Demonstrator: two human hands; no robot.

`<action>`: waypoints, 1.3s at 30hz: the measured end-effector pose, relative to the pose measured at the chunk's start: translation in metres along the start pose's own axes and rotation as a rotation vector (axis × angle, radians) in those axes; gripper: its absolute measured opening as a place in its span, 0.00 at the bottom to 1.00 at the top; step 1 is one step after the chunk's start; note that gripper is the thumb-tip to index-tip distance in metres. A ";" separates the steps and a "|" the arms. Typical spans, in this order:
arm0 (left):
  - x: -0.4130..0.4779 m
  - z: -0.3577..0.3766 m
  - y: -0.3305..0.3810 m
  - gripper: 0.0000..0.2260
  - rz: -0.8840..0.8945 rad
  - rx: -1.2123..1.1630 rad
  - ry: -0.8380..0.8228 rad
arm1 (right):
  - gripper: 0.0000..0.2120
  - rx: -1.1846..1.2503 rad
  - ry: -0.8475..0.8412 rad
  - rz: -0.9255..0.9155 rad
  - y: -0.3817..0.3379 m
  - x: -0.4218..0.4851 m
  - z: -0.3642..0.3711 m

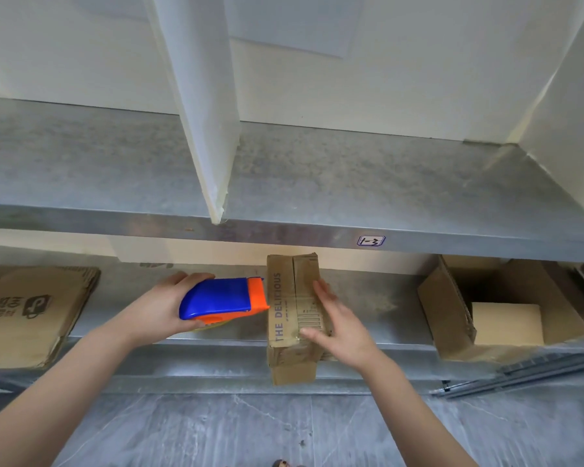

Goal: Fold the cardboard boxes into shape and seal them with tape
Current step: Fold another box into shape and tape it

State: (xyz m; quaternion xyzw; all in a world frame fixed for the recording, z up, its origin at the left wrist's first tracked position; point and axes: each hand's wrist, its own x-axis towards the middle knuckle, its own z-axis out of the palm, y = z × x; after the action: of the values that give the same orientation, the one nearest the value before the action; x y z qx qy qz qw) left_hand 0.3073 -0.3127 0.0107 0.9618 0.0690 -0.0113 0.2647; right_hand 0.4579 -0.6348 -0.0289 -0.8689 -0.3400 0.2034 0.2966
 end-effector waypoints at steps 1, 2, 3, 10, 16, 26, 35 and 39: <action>0.001 -0.002 0.001 0.35 0.003 0.003 -0.003 | 0.48 -0.032 -0.014 -0.001 -0.001 0.002 0.001; 0.000 -0.004 0.000 0.35 0.004 0.000 -0.005 | 0.47 -0.041 -0.023 0.006 -0.002 0.003 0.002; 0.001 -0.008 -0.002 0.35 -0.001 -0.006 -0.009 | 0.47 -0.047 -0.031 0.009 -0.001 0.004 0.002; -0.003 -0.031 -0.028 0.34 -0.019 -0.022 -0.144 | 0.45 -0.168 -0.107 0.010 -0.010 0.012 -0.010; -0.007 -0.022 -0.044 0.32 -0.013 -0.068 -0.175 | 0.47 -0.256 -0.120 0.048 -0.014 0.013 -0.014; -0.015 -0.016 -0.055 0.37 -0.035 0.059 -0.162 | 0.44 -0.360 -0.121 0.055 -0.021 0.012 -0.012; -0.009 0.006 -0.016 0.35 -0.016 0.128 -0.025 | 0.45 -0.377 -0.140 0.037 -0.026 0.010 -0.013; -0.013 0.006 -0.012 0.36 -0.055 0.102 -0.036 | 0.44 -0.375 -0.171 0.030 -0.024 0.010 -0.014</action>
State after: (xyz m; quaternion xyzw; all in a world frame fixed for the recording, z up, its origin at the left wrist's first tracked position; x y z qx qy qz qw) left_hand 0.2932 -0.3068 0.0000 0.9714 0.0899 -0.0392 0.2163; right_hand 0.4618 -0.6187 -0.0043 -0.8934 -0.3831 0.2140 0.0967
